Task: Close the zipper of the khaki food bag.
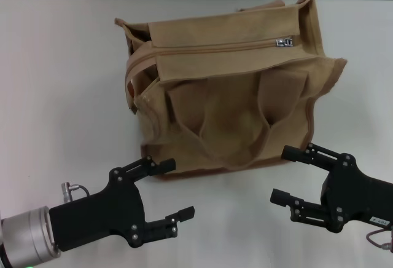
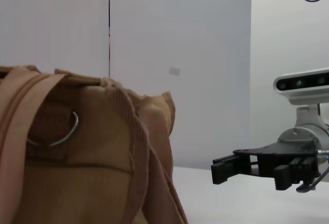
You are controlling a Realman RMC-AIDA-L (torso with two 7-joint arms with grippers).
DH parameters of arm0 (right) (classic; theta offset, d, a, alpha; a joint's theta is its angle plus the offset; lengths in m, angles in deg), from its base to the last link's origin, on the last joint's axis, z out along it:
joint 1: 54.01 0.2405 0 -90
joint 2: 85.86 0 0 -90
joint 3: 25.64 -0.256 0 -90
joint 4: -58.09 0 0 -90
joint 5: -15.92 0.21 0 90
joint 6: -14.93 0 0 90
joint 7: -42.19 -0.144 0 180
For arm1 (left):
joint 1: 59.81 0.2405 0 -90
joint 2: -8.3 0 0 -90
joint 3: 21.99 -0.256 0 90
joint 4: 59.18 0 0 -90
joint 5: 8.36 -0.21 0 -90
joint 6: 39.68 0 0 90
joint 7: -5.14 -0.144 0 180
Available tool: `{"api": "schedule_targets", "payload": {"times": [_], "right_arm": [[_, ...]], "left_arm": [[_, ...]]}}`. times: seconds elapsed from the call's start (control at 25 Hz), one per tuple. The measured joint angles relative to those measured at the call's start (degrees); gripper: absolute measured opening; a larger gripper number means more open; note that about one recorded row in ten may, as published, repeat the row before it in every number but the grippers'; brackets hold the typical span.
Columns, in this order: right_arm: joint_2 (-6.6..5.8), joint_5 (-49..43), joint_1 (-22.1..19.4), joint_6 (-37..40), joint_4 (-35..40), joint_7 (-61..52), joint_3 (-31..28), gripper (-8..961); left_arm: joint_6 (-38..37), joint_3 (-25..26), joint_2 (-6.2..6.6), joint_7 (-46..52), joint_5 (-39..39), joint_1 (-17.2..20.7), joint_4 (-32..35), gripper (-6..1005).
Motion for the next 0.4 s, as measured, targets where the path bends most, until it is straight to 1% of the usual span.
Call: {"api": "schedule_targets", "payload": {"times": [0.4], "right_arm": [[0.02, -0.77, 0.25, -1.08, -0.91, 0.0, 0.06, 762]], "left_arm": [[1.72, -0.1, 0.0, -0.13, -0.42, 0.24, -1.21, 810]]}}
